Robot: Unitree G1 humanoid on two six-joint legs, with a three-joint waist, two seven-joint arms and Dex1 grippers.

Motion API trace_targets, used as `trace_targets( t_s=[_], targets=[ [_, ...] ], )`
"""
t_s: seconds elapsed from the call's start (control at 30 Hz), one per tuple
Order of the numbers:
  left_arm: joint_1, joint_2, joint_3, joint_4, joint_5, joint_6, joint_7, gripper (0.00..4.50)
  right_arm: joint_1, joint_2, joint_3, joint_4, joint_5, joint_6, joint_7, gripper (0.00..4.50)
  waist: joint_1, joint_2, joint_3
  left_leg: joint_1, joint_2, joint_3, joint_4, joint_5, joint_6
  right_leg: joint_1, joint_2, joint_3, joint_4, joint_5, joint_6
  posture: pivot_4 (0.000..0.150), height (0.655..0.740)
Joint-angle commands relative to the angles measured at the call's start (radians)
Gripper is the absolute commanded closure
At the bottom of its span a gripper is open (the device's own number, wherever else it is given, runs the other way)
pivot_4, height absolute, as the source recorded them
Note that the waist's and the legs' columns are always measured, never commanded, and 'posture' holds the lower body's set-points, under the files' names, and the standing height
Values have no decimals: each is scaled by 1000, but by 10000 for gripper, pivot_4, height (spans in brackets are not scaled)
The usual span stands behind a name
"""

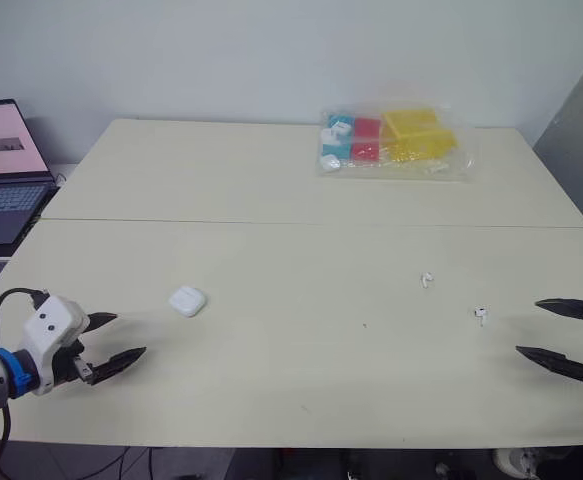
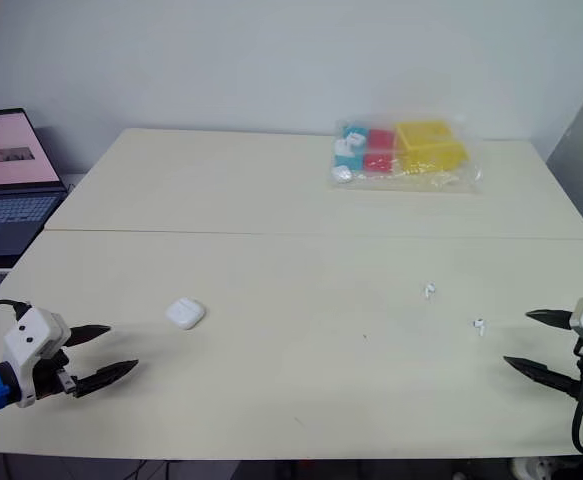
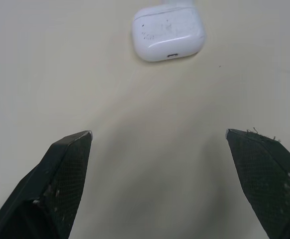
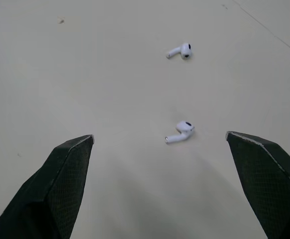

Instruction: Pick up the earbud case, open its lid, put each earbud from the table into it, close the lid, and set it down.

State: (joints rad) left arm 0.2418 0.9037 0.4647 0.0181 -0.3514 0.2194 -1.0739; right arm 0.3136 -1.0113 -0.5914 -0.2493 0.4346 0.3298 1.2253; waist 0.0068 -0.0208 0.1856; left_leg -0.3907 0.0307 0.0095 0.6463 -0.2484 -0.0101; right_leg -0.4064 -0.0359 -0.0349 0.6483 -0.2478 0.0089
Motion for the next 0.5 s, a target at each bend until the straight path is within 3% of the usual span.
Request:
trace_targets(
  t_s=[0.03, 0.3, 0.5],
  targets=[
    [-18, -20, -6, -105, -42, 40, 24, 0, -81, -53, 55, -126, 64, 57, 7, 446, -1, 0, 0, 0, 0, 0, 0, 0, 0, 0, 0, 0, 0, 0, 0, 1500, 7345],
    [-97, -47, -72, -114, -28, 76, 78, 0, -362, -89, 247, -274, 257, 255, -25, 446, -2, 0, 0, 1, 0, -2, 1, 0, 0, 0, 0, 0, 2, 0, 0, 1500, 7345],
    [-208, -77, -172, -43, 14, 86, 119, 0, -547, -68, 405, -256, 251, 260, -17, 446, -1, -1, -1, 0, 0, -2, 1, 0, 0, 1, 1, 0, 1, 1, 0, 1500, 7345]
  ],
)
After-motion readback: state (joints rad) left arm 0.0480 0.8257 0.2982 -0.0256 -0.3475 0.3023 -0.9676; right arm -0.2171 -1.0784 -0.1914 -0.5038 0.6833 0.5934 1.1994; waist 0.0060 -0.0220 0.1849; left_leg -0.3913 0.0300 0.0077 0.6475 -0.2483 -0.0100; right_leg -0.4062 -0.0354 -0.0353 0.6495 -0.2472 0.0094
